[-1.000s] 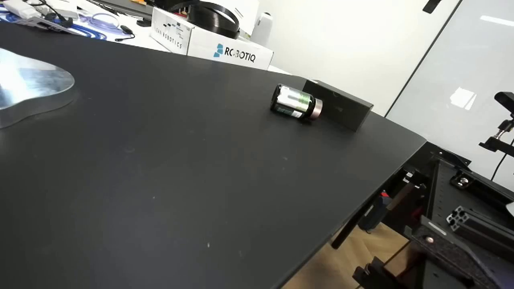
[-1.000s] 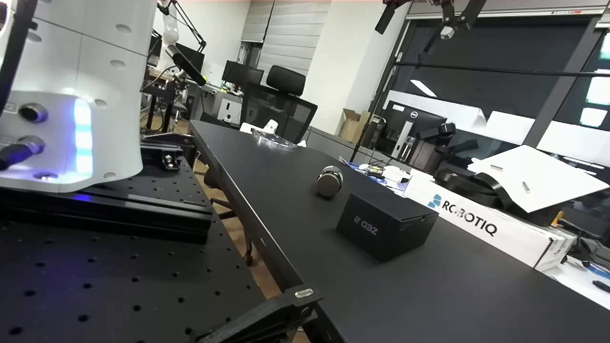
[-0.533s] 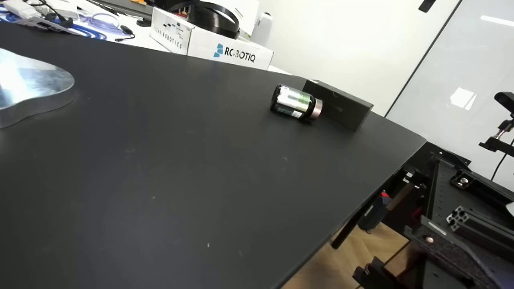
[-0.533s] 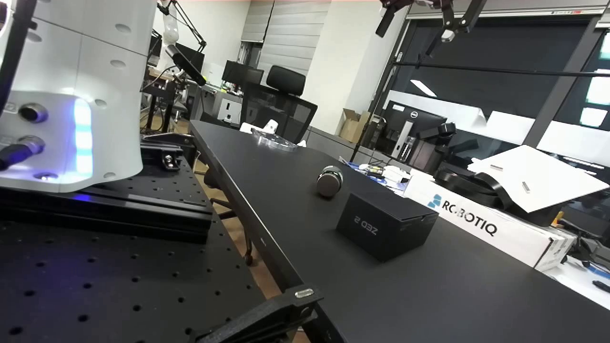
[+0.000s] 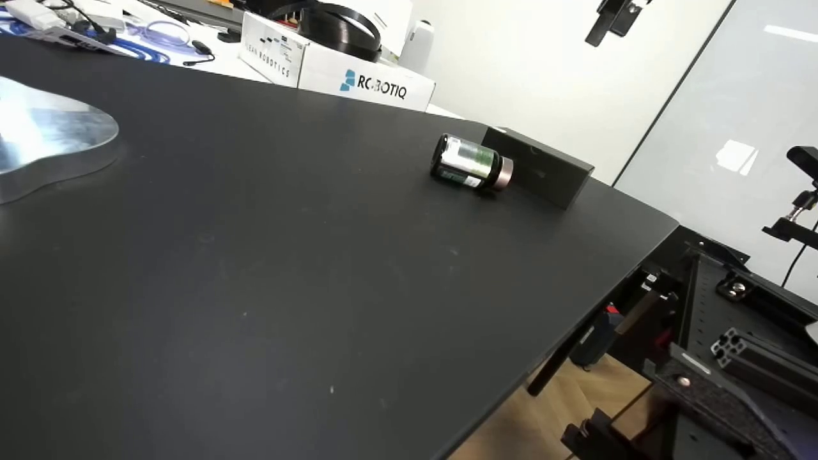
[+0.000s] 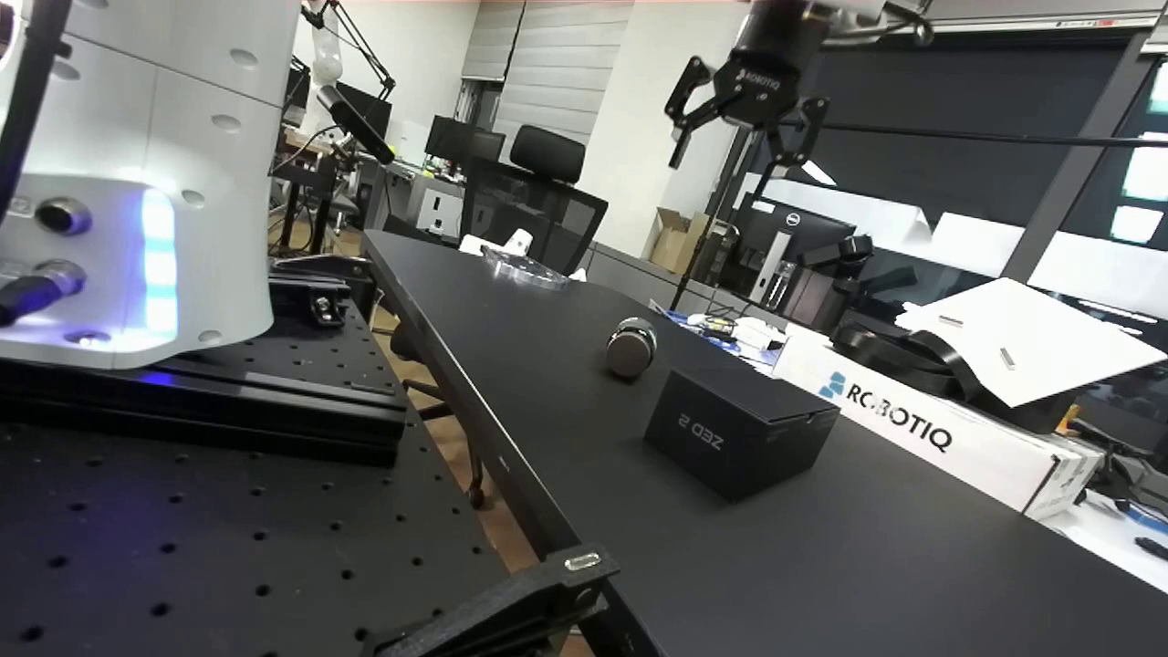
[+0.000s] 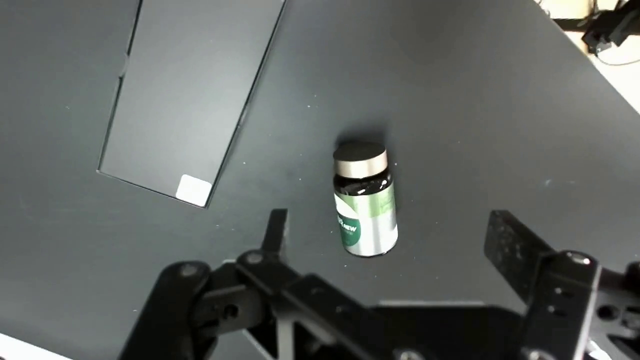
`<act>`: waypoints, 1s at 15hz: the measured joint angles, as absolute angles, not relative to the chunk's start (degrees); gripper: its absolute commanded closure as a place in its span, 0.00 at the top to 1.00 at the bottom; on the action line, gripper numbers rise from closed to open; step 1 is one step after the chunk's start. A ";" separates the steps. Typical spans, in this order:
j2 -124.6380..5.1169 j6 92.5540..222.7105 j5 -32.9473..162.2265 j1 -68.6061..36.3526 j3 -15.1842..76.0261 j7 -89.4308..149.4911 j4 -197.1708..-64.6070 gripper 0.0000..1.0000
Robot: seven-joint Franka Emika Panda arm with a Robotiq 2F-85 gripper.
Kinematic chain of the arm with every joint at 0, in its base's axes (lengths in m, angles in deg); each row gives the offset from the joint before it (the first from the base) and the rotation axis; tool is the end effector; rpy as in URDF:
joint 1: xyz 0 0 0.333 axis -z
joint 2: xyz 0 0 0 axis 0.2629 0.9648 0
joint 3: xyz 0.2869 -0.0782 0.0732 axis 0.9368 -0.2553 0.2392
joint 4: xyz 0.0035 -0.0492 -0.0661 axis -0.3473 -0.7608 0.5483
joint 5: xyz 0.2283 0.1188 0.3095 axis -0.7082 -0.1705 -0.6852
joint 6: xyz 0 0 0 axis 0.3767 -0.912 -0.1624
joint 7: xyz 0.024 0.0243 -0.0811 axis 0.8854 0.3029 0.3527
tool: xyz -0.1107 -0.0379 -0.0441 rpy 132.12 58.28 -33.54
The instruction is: Put the bottle on the box
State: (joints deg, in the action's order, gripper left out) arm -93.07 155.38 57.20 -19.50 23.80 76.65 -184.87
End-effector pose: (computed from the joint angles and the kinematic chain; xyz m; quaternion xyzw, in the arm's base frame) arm 0.4381 -0.0429 0.3401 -0.9568 -0.2845 -0.0422 0.0428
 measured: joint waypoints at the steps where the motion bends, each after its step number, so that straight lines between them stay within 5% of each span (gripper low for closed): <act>1: -90.95 157.91 57.25 -20.06 25.33 76.65 -185.45 1.00; 15: -65.09 188.29 58.64 -20.05 37.16 71.41 -185.81 1.00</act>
